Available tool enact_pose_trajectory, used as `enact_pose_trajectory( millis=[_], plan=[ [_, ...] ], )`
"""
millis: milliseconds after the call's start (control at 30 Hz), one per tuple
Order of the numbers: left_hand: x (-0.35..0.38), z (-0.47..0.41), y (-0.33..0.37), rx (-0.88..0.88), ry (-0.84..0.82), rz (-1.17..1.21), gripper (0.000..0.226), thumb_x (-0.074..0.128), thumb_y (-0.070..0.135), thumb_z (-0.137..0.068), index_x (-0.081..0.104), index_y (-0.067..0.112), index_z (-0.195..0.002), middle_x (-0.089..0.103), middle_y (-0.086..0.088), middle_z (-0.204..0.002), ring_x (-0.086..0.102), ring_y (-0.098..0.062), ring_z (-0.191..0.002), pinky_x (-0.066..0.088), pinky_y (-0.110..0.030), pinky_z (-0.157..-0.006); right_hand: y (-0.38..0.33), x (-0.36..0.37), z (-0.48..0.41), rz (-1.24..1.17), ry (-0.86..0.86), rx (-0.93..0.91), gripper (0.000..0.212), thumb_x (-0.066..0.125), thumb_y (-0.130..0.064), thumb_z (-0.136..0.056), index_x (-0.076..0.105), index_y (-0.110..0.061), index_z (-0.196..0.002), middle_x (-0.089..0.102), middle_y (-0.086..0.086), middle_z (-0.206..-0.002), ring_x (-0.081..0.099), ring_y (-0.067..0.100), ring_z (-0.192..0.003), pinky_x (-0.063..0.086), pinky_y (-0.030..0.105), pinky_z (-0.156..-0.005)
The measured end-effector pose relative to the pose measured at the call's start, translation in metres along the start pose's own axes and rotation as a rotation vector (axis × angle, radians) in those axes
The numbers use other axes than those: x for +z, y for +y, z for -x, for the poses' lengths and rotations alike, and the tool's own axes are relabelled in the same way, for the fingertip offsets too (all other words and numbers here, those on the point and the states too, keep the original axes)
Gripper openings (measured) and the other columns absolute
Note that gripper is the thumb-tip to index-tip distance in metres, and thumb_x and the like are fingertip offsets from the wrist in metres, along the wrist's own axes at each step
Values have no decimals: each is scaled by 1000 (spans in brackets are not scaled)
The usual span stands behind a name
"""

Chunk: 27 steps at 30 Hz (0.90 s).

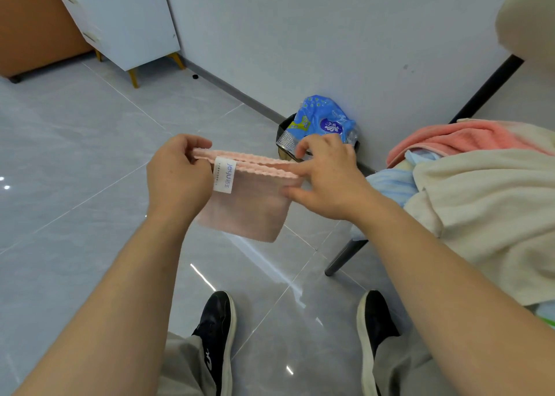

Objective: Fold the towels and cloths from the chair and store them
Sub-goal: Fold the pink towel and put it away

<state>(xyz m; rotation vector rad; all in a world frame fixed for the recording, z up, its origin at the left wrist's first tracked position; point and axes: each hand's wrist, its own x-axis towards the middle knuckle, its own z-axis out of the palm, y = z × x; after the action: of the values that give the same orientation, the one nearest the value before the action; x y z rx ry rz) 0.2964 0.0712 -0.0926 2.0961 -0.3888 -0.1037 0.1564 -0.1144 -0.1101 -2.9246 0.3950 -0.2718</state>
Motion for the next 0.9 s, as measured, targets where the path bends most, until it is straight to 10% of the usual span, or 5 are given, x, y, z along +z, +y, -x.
enact_pose_trajectory(
  millis=[300, 533, 700, 800, 900],
  plan=[
    [-1, 2, -5, -92, -248, 30, 22, 82, 14, -73, 76, 25, -91, 74, 5, -82, 70, -11, -80, 60, -31, -72, 10, -13, -3, -97, -272, 167, 23, 63, -48, -84, 74, -29, -88, 60, -4, -70, 57, 19, -74, 54, 41, -72],
    [5, 4, -3, 47, -257, -49, 15, 72, 12, -83, 76, 26, -86, 73, 7, -76, 69, -10, -76, 57, -31, -67, -13, -12, 5, -43, -436, -18, 32, 52, -47, -67, 47, -19, -53, 49, -3, -89, 51, 20, -78, 47, 35, -69],
    [7, 4, -2, 96, -266, -90, 20, 63, 9, -89, 70, 28, -87, 68, 12, -78, 62, 1, -65, 42, -15, -52, -30, -11, 3, -186, -533, 70, 47, 32, -51, -82, 50, -8, -74, 60, 16, -89, 56, 33, -82, 49, 46, -75],
    [3, 3, -2, 111, -272, -94, 17, 65, 10, -89, 70, 27, -88, 67, 12, -79, 61, -3, -70, 41, -18, -55, -23, -15, -2, -326, -503, 251, 34, 31, -28, -104, 55, -8, -91, 62, 17, -100, 56, 33, -92, 48, 34, -80],
    [3, 6, -1, 167, -346, -128, 14, 69, 12, -87, 72, 25, -87, 69, 11, -78, 62, -7, -72, 44, -21, -56, -15, -10, -4, -309, -535, 419, 37, 45, -30, -103, 53, -11, -72, 55, 6, -73, 51, 18, -64, 40, 16, -48]
  ],
)
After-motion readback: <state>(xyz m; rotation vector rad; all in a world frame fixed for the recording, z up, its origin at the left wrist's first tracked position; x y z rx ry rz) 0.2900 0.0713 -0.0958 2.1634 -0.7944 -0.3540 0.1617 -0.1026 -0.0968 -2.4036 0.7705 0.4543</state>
